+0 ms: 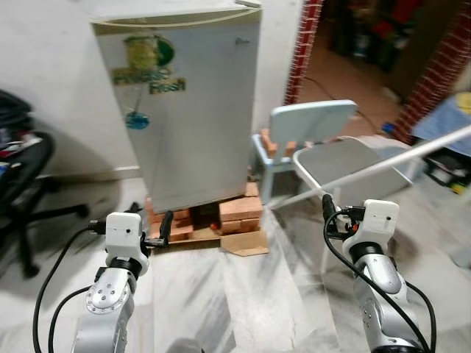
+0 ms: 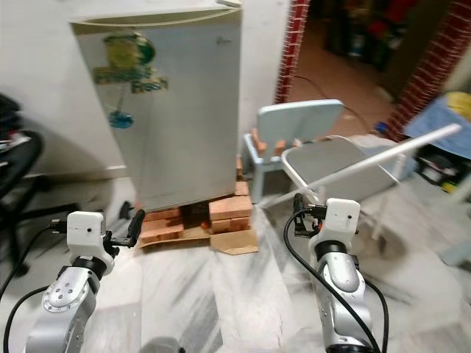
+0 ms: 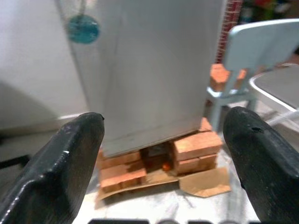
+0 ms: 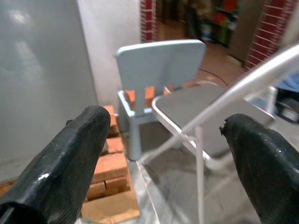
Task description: Restocking fridge
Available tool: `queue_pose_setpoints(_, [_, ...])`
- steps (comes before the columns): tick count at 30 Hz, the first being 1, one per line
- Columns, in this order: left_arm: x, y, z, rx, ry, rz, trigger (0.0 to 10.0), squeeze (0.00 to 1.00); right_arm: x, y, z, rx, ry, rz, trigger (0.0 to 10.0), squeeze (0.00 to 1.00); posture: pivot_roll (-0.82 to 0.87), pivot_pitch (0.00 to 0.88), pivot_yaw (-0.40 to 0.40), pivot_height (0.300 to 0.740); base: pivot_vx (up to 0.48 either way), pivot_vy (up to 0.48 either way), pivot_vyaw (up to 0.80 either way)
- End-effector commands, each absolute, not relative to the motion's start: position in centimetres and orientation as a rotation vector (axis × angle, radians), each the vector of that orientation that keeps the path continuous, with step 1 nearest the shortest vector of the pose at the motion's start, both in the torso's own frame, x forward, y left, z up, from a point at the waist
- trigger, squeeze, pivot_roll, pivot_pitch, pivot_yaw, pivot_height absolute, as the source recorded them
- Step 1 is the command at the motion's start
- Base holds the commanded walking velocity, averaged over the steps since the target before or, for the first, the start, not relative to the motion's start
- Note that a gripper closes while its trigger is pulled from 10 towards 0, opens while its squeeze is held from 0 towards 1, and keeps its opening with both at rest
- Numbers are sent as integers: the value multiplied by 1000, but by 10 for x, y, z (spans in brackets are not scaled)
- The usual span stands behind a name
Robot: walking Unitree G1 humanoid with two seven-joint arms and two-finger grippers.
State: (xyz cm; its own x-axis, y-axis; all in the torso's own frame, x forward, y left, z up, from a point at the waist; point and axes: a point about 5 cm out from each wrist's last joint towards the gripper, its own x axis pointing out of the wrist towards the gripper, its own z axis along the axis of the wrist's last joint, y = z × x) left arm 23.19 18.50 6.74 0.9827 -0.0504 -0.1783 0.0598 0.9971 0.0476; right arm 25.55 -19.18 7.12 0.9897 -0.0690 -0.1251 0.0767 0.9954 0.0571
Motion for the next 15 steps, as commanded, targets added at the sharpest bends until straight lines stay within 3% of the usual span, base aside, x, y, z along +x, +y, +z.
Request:
queue_pose_setpoints(1, [237,184,74,68,150,-56,10000,0,261,-187,78,55,98,-47,10000,0,85,0,-29,740,0,480,0])
queue_pose_setpoints(12, [237,185,77,69,142,-71,10000,0,270,-186,80,49,93,-38,10000,0,96,0,-39,740,0,480,0])
queue_pose_setpoints(15, [239,185,79,75,138,-81,10000,0,272,-183,81,49,90,-29,10000,0,95,0,-38,740,0,480,-613])
